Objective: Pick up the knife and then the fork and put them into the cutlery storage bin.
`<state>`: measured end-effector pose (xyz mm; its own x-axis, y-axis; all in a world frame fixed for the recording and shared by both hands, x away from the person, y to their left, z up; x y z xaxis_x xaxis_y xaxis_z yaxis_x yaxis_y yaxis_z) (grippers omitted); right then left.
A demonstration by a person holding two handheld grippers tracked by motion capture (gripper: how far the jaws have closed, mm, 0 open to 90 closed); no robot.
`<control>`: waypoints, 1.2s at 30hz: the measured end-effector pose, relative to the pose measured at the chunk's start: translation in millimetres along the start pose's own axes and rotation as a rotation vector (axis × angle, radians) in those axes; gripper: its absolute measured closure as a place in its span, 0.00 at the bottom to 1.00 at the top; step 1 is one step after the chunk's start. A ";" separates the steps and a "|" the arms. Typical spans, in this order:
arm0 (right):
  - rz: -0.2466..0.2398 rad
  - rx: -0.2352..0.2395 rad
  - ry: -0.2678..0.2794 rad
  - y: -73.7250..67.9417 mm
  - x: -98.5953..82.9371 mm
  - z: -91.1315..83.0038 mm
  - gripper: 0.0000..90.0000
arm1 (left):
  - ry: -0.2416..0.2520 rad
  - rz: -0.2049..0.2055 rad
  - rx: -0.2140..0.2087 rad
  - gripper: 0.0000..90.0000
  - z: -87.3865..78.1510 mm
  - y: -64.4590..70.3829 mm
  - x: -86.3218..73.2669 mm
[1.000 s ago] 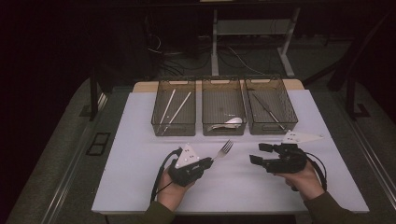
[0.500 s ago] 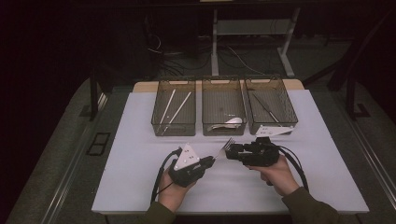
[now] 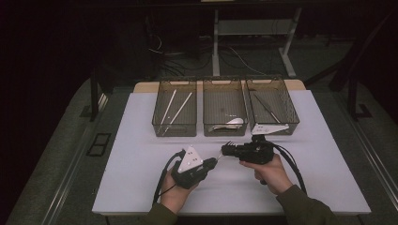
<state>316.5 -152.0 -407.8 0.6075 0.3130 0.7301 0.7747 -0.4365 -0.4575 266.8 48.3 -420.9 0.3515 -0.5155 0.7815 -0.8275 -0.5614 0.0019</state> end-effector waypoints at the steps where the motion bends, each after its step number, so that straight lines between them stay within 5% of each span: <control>1: -0.008 -0.006 0.000 -0.7 0.1 -0.3 0.94 | 0.003 -0.003 -0.005 0.94 -0.2 -0.1 0.1; 7: -0.041 -0.027 0.011 -4.7 0.1 -1.8 0.95 | 0.014 0.000 -0.060 0.93 -0.4 -3.9 -0.6; 10: -0.048 -0.048 0.019 -4.8 1.2 -7.0 0.95 | 0.008 0.006 -0.078 0.84 -2.8 -8.3 -4.2; 20: -0.062 -0.198 0.039 11.1 3.5 -43.0 0.95 | 0.015 -0.012 -0.124 0.62 -20.3 -30.2 -23.5; 36: -0.064 -0.331 0.052 33.1 4.0 -89.6 0.95 | 0.033 -0.037 -0.096 0.31 -43.7 -54.1 -55.0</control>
<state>328.9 -240.7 -374.5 0.5431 0.3093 0.7806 0.7070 -0.6701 -0.2263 273.1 135.3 -436.8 0.3695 -0.4730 0.7998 -0.8528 -0.5145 0.0897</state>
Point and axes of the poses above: each handheld gripper's, and its own axes: z roughly forward along the jaws, x roughly out of its top, y roughly to its right, the point moved 3 cm from there along z, roughly forward along the jaws, and after that the axes turned 11 degrees about -y, right-handed, at the moved point
